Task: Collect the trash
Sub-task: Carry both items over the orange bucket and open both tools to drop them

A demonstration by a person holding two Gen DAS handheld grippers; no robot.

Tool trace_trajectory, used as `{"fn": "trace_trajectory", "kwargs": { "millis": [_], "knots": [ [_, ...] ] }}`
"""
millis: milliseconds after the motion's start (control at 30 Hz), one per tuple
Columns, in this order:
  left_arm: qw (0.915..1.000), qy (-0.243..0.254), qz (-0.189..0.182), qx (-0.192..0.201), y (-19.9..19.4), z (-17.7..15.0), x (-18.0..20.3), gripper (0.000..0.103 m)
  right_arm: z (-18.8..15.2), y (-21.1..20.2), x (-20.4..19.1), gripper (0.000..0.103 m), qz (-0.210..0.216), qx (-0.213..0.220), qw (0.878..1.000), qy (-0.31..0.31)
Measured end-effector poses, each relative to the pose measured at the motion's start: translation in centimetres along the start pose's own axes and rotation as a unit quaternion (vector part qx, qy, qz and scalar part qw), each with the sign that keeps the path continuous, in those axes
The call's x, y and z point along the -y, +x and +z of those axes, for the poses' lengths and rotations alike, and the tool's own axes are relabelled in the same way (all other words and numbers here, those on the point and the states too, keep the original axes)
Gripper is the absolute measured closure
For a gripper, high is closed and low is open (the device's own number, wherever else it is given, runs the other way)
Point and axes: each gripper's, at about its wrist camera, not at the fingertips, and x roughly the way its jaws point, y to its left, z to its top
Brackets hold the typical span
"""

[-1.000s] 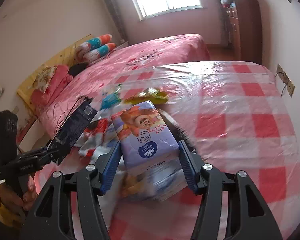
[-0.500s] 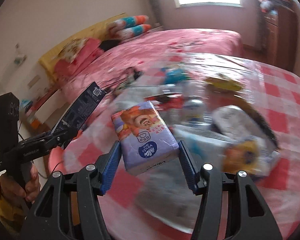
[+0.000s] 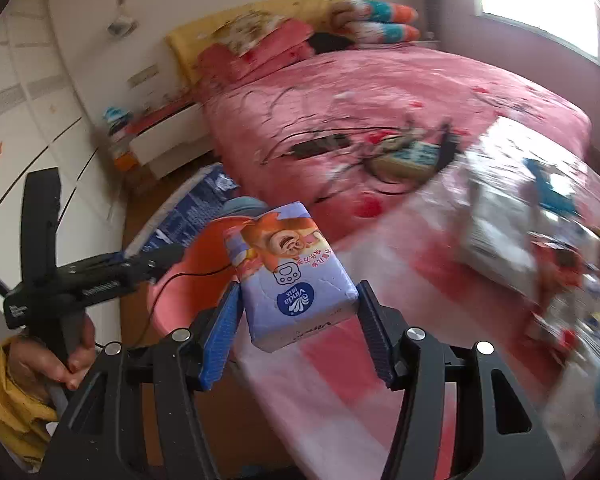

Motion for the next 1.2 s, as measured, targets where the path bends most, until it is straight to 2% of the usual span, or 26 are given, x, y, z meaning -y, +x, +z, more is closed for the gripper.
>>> {"fn": "trace_trajectory", "kwargs": {
  "millis": [133,233,300,367,433,500,667,833,1200],
  "knots": [
    [0.9994,-0.029,0.016,-0.007,1.4,-0.1,-2.2,0.043,1.3,3.2,-2.6,0.044,0.019,-0.013,0.999,-0.026],
    [0.9982,-0.045,0.036,-0.016,2.6,-0.3,-3.7,0.042,1.9,5.2,-4.4,0.04,0.028,-0.017,0.998,-0.045],
    [0.997,-0.058,0.044,-0.026,3.0,-0.6,-4.6,0.037,2.0,6.3,-4.7,0.025,0.027,-0.02,0.998,-0.046],
    [0.9967,-0.063,0.042,-0.031,3.5,-0.7,-5.1,0.034,1.8,6.5,-4.1,0.02,0.035,-0.016,0.999,-0.026],
    [0.9968,-0.058,0.046,-0.03,3.4,-1.0,-5.2,0.031,1.4,6.1,-3.2,0.019,0.038,-0.012,0.999,-0.009],
    [0.9972,-0.057,0.04,-0.026,3.3,-1.3,-5.2,0.028,1.0,5.2,-2.3,0.014,0.032,-0.002,0.999,0.005],
    [0.998,-0.043,0.04,-0.021,2.8,-1.3,-4.1,0.025,-0.1,2.6,-0.5,0.014,-0.002,0.023,0.999,0.024],
    [0.9988,-0.032,0.034,-0.013,1.9,-0.6,-2.8,0.024,-1.4,0.9,1.1,0.013,-0.019,0.023,0.998,0.048],
    [0.9991,0.027,0.015,0.03,-6.9,3.9,3.2,0.024,-4.0,-2.8,5.0,0.013,-0.032,0.049,0.994,0.094]
  ]
}}
